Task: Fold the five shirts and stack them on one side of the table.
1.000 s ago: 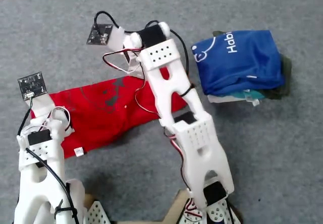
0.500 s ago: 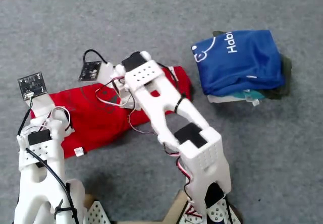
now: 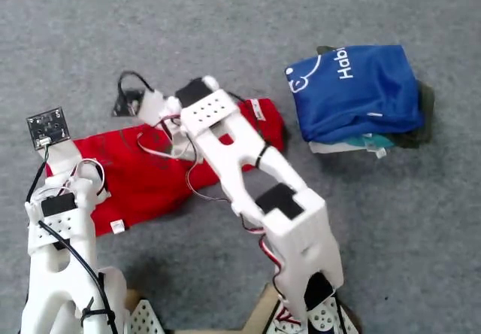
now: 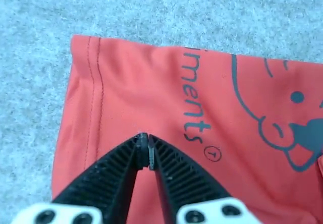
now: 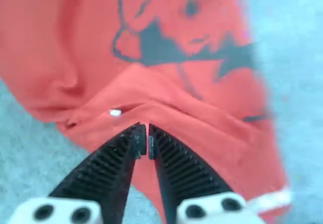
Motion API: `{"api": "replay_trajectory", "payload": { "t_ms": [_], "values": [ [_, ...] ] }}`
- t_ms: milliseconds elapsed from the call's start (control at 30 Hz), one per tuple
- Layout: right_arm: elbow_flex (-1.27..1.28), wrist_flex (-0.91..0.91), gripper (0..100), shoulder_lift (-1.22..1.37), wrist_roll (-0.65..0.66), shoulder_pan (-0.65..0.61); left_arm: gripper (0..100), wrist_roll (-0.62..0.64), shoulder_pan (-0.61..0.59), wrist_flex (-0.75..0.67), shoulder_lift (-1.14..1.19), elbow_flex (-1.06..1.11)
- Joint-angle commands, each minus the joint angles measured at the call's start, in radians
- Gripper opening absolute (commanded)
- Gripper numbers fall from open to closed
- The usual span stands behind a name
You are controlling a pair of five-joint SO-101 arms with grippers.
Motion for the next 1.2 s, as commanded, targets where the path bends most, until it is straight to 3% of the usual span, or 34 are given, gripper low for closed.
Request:
{"api": "replay_trajectory", "payload": {
  "t_ms": [0,200,300,500,633,767,967,1167],
  "values": [
    [-0.067,-0.005,1.5,-0.058,-0.021,-0.026,3,0.003,-0.002,0.012,-0.02,-0.035],
    [-0.028,-0.066,1.5,0.156,-0.023,-0.025,3,-0.003,-0.064,0.155,-0.02,-0.136],
    [-0.099,-0.06,1.5,0.203,-0.023,-0.023,7,-0.091,-0.147,0.276,-0.02,-0.214],
    [-0.38,0.16,1.5,0.14,-0.017,0.009,17,-0.23,-0.257,0.479,-0.012,-0.346],
    [-0.591,0.35,1.5,0.091,0.003,0.104,28,-0.253,-0.303,0.594,0.009,-0.414],
    [-0.679,0.344,1.5,0.015,0.029,0.267,30,-0.259,-0.344,0.683,0.071,-0.489],
    [-0.651,0.347,1.5,-0.18,0.034,0.345,30,-0.259,-0.395,0.7,0.204,-0.579],
    [-0.363,0.341,1.5,-0.426,0.048,0.308,30,-0.221,-0.38,0.692,0.405,-0.684]
  ]
}}
